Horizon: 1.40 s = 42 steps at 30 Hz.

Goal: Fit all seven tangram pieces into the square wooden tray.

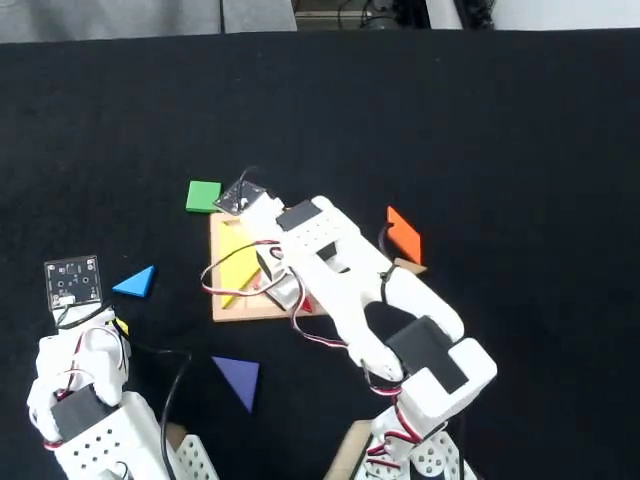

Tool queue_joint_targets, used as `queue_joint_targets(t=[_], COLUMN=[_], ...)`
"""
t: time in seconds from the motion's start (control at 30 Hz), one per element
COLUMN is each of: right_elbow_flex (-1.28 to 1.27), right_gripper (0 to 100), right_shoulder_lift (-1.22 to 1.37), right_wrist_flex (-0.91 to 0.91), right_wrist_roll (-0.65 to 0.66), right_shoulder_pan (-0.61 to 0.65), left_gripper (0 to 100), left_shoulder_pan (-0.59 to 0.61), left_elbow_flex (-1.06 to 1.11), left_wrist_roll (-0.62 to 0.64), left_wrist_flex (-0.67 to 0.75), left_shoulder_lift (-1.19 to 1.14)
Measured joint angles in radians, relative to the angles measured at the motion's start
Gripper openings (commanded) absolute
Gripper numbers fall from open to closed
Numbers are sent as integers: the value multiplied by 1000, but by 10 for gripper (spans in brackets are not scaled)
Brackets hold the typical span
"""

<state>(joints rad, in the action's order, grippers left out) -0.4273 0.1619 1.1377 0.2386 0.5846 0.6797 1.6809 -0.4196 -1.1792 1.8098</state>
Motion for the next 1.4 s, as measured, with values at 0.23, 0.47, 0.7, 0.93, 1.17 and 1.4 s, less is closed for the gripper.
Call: queue_joint_targets(t=[0.23,0.47,0.7,0.93,1.17,1.4], right_elbow_flex=[94,176,178,178,147,147], right_gripper=[12,11,11,11,15,12], right_shoulder_lift=[2,2,2,2,-84,-101], right_wrist_flex=[100,198,207,264,270,199], right_wrist_roll=[-8,-68,-83,-95,-71,-66], right_shoulder_pan=[3,3,-5,-2,196,221], left_gripper=[180,180,180,180,180,180], left_shoulder_pan=[0,0,0,0,0,0], left_elbow_flex=[0,0,0,0,0,0], left_wrist_roll=[0,0,0,0,0,0], left_wrist_flex=[0,0,0,0,0,0], left_shoulder_lift=[0,0,0,0,0,0])
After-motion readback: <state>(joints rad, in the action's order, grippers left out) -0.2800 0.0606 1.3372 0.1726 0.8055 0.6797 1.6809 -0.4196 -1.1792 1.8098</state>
